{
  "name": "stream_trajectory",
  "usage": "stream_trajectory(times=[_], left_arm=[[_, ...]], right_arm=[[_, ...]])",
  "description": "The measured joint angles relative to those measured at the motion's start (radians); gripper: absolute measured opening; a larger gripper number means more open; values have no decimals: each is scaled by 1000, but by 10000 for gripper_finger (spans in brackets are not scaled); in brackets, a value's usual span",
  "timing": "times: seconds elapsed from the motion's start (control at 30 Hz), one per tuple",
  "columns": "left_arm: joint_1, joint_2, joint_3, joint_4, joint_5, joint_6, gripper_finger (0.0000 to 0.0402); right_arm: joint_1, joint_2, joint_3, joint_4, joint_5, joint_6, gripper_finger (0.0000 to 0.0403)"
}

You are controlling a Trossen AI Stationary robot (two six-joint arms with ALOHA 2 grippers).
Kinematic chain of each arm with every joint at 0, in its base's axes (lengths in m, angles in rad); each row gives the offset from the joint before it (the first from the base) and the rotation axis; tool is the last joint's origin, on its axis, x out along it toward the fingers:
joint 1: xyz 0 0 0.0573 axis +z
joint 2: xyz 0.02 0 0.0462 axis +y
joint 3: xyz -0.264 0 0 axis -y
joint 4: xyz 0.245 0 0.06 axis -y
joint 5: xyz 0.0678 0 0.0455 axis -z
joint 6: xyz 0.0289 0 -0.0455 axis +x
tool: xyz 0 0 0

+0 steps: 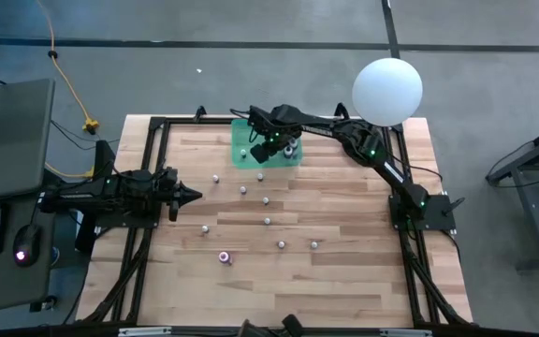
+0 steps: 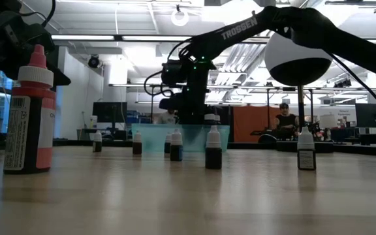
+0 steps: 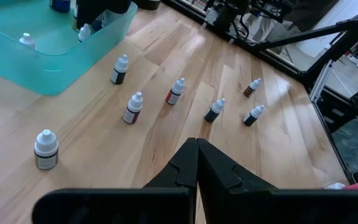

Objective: Pick & Place food coloring
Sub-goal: Put the small green food coloring into the bin

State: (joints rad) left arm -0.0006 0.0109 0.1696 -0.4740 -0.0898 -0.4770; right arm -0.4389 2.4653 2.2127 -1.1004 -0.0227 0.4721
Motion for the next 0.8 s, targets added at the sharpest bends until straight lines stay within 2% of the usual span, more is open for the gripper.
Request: stream_trajectory(times=[0.6,0.8], left_arm=[[0,0,0,0,0,0,0],[0,0,0,0,0,0,0]], right_arm=[[-6,5,-3,1,-39,-5,73],[-9,5,-3,0,-36,-28,108]])
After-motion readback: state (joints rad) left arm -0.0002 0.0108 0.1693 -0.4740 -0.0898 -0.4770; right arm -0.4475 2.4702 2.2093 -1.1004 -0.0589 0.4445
